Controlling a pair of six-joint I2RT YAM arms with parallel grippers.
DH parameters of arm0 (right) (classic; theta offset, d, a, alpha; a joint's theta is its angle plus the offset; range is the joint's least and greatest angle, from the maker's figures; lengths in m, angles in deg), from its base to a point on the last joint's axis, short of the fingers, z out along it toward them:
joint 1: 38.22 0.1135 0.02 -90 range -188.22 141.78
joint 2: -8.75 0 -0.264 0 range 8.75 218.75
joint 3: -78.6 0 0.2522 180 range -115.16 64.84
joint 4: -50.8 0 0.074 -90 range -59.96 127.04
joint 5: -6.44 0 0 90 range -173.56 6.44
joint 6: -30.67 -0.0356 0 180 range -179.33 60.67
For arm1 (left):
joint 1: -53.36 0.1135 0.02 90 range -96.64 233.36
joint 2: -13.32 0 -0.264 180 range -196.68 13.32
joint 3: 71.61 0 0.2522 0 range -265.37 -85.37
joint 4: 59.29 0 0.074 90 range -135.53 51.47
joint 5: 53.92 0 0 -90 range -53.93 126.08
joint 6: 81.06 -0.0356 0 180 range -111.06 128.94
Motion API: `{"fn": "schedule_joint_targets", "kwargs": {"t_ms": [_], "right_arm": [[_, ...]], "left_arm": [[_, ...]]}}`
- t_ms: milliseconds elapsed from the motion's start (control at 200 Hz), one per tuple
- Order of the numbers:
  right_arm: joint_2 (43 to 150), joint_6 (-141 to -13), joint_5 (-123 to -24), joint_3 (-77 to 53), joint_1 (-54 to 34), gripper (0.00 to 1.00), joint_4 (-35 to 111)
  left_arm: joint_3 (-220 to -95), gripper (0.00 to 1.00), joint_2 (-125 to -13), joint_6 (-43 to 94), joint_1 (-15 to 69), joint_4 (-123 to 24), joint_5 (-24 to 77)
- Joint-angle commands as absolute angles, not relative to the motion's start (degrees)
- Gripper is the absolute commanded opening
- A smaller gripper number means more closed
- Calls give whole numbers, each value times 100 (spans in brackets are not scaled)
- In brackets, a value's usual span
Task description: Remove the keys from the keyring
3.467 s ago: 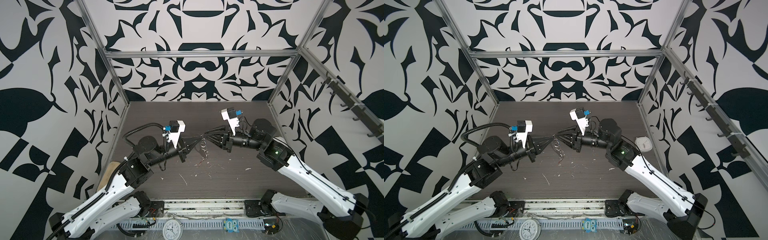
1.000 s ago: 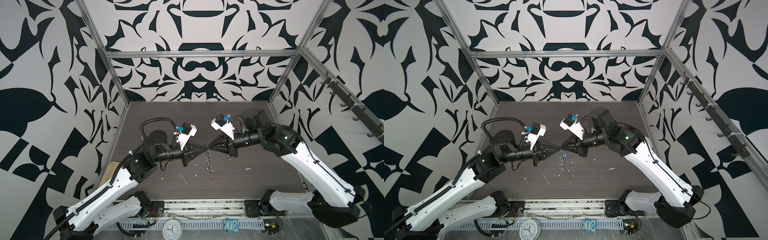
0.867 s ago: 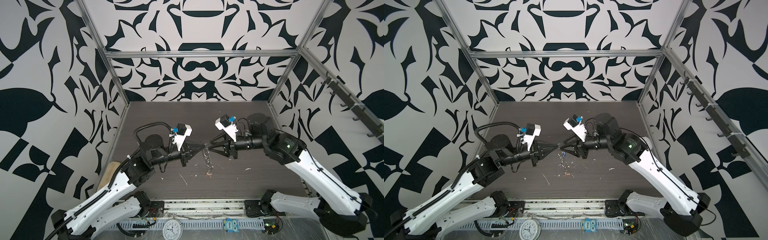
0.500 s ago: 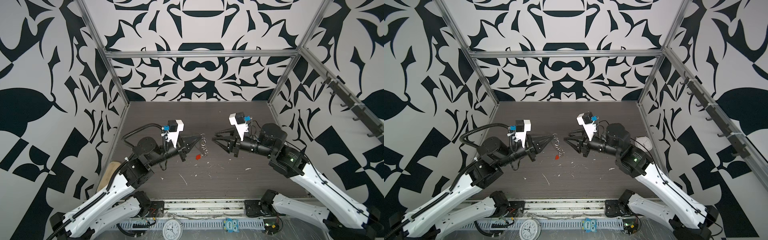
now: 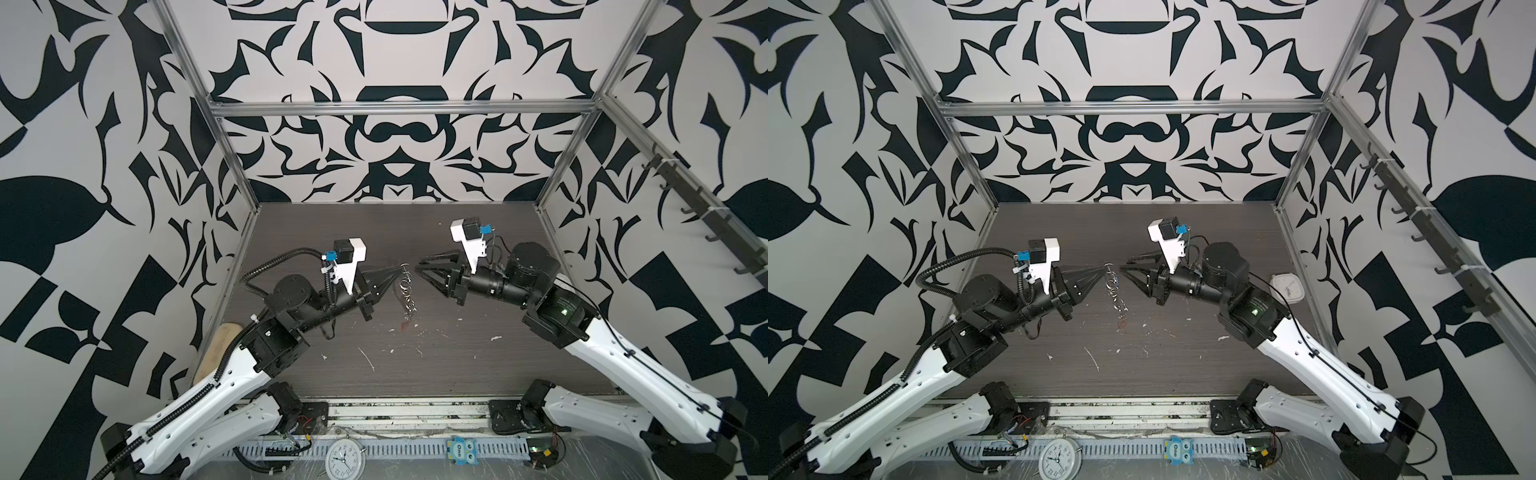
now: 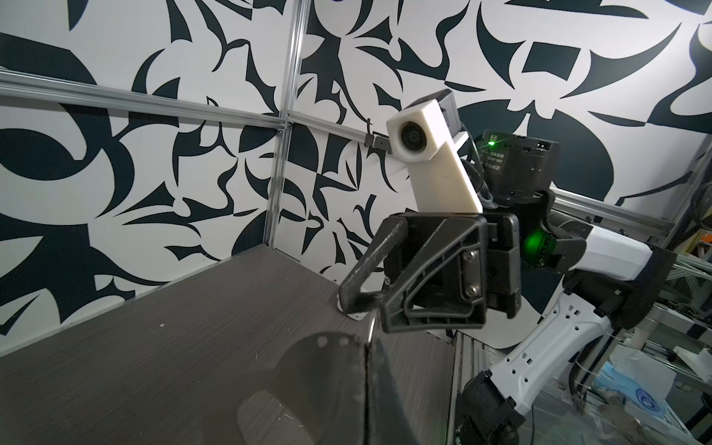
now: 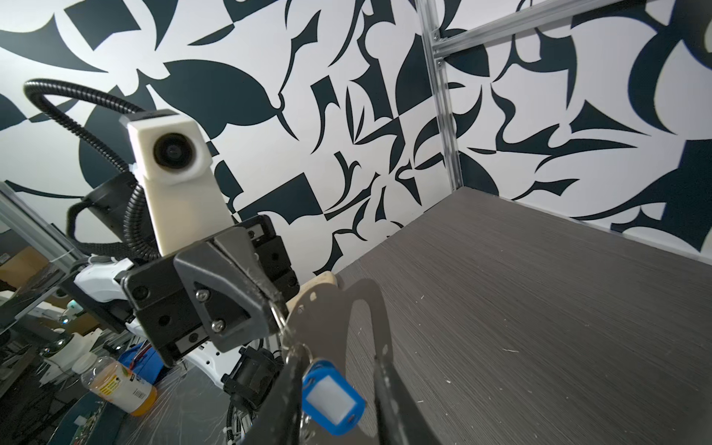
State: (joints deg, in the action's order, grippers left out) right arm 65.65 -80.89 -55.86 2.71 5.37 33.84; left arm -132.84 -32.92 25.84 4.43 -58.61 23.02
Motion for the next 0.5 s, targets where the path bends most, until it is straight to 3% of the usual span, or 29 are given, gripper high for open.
{"fn": "schedule_joint_targets", "kwargs": {"t_ms": [0,275,495], "right_arm": [[6573,-8072,-5147,127,556,33,3650],[6616,-7948,-4945,-79,559,37,3617],[6831,-7915,-4788,-316,555,29,3587]], "left_arm": [[-13231,0,-3205,2568,425,-6179,2409],[-13248,0,-3234,2597,427,-6123,2216],[-13248,0,-3216,2654,423,-6056,2166]]}}
